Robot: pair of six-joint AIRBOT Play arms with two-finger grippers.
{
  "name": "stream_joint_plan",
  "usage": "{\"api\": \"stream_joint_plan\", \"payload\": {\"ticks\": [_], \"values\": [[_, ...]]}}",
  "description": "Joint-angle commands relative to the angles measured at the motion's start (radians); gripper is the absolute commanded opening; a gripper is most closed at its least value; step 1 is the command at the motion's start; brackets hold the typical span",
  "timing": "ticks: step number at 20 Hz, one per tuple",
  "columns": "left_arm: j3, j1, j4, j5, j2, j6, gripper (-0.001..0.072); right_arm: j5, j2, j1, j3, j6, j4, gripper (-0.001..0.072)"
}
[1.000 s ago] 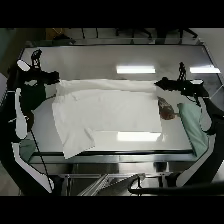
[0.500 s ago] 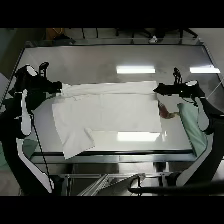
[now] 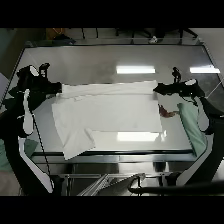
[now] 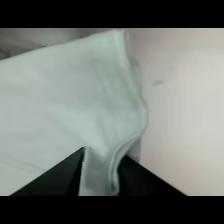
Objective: Fold the shirts.
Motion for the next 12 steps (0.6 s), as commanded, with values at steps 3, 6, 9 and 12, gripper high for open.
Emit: {"api": "stream_joint_plan", "payload": {"ticks": [3, 6, 9, 12], "values": [[-0.034, -0.018, -0.055, -0.069, 0.112, -0.021, 0.0706, 0.128, 0.153, -0.013, 0.002, 0.048, -0.12, 0.0386], [-0.189, 0.021, -0.073, -0.179, 0.243, -0.034, 0.0706, 0.262, 0.266, -0.037, 0.001, 0.168, -0.328, 0.0386], [-0.478, 0.067, -0.074, -0.213, 0.426, -0.034, 0.0706, 0.415, 0.335, -0.059, -0.013, 0.223, -0.409, 0.0385], [-0.838, 0.117, -0.103, -0.135, 0.616, -0.027, 0.0706, 0.468, 0.406, -0.101, -0.141, 0.233, -0.412, 0.0385]]}}
